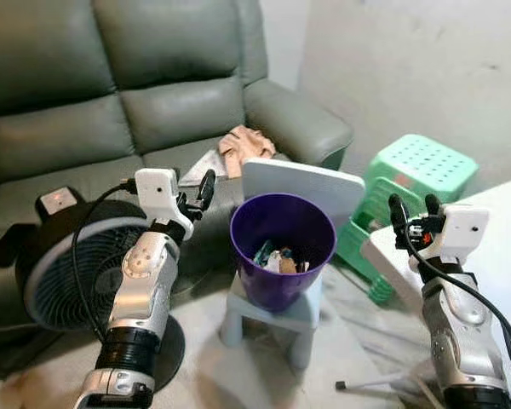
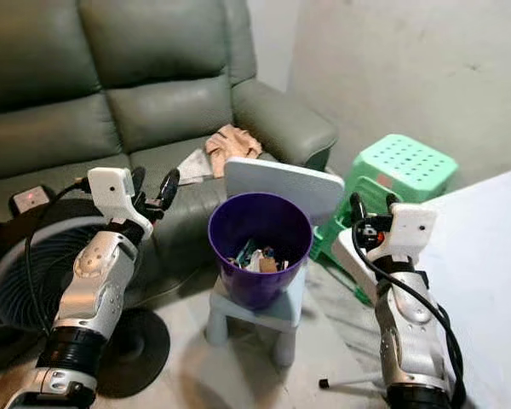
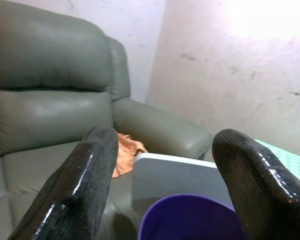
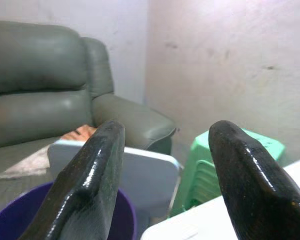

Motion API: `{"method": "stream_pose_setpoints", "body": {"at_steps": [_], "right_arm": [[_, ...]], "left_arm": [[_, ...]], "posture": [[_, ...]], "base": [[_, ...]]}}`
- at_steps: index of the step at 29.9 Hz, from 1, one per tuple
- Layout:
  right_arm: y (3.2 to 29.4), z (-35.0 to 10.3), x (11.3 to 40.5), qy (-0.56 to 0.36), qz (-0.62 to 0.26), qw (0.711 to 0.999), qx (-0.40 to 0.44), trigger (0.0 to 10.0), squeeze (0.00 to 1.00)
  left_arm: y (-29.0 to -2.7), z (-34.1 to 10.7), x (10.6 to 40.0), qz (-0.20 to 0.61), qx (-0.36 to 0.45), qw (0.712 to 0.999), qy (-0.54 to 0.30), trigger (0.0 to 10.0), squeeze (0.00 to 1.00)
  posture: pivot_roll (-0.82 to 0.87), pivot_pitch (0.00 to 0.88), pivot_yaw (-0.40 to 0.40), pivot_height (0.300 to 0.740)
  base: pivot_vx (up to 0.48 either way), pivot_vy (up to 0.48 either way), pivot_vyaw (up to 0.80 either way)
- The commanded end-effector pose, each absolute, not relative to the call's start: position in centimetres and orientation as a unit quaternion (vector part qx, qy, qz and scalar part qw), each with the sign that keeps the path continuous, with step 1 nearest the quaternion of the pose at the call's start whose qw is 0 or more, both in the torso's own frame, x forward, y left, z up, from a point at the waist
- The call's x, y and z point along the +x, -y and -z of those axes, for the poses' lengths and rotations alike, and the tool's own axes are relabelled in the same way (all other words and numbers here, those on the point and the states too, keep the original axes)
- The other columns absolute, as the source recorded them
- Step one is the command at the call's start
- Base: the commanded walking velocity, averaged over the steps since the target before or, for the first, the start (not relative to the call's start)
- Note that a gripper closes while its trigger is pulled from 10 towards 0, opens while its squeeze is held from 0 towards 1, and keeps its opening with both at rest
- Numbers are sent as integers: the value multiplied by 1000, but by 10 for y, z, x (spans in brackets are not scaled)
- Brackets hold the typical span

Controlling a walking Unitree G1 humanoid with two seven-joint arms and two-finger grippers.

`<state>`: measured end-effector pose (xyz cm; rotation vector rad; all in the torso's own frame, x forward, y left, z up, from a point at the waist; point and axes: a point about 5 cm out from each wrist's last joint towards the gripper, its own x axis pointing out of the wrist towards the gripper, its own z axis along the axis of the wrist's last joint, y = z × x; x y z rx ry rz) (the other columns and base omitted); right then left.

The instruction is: Picking trash to rubbish bin

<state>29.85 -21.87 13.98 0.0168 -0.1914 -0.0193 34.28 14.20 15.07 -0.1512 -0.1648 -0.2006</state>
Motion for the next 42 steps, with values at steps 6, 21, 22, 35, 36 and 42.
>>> {"method": "stream_pose_setpoints", "body": {"at_steps": [6, 21, 22, 35, 36, 42], "right_arm": [[224, -139, 297, 89, 19, 996, 4, 10000, 0], [224, -139, 296, 88, 19, 996, 0, 10000, 0], [224, -138, 296, 88, 20, 996, 0, 10000, 0], [225, -135, 292, 83, 24, 996, -1, 10000, 0], [225, -134, 292, 83, 24, 996, -2, 10000, 0], [225, -134, 291, 82, 24, 996, -2, 10000, 0]], "left_arm": [[-138, -152, 345, 104, -70, 989, 81, 10000, 0], [-133, -152, 345, 117, -66, 987, 85, 10000, 0], [-133, -154, 344, 124, -69, 985, 93, 10000, 0], [-133, -151, 343, 135, -52, 985, 90, 10000, 0], [-132, -151, 343, 136, -53, 985, 91, 10000, 0], [-131, -149, 341, 140, -53, 985, 91, 10000, 0]], "posture": [[-75, 8, -14, 740], [-85, 0, -10, 740], [-86, 0, -10, 740], [-90, 0, -7, 740], [-90, 0, -7, 740], [-90, 0, -8, 740]], "base": [[0, 0, -763], [0, 0, -755], [0, 0, -750], [0, 0, -748], [0, 0, -750], [0, 0, -746]]}}
